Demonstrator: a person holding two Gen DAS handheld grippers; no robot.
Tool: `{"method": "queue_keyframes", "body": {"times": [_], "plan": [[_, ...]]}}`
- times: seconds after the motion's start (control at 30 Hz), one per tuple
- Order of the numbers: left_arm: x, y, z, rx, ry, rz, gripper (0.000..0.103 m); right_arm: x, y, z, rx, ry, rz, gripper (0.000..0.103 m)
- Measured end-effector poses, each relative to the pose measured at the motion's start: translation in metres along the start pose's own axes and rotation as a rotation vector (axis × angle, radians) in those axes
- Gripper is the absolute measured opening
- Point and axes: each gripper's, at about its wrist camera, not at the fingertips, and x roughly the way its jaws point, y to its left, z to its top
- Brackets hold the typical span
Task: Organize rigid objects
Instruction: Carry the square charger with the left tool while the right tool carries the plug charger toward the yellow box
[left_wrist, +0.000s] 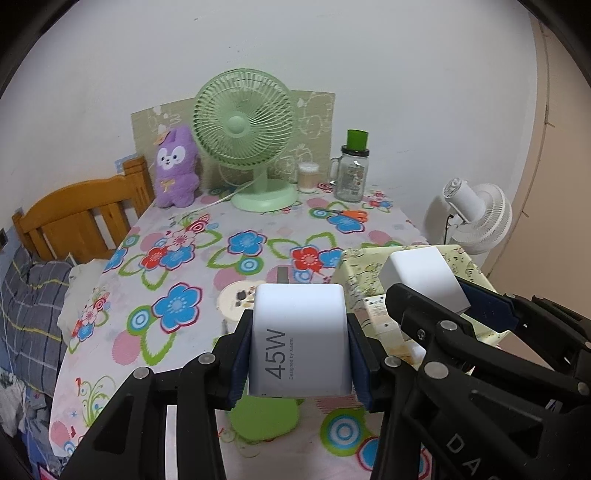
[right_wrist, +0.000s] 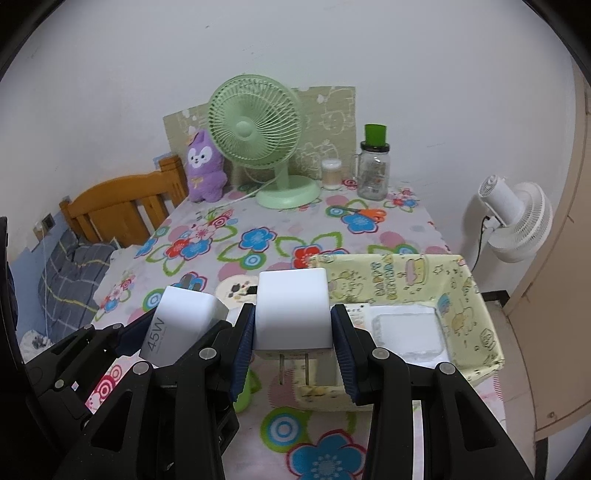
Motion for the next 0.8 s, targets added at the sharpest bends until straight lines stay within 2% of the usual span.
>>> {"method": "queue_keyframes", "body": {"times": [0.8], "plan": [[0.042,-0.079,0.015,0.084,0.036,-0.073,0.047,0.012,-0.088,0.002,0.082,0.015,-0.073,0.044]]}}
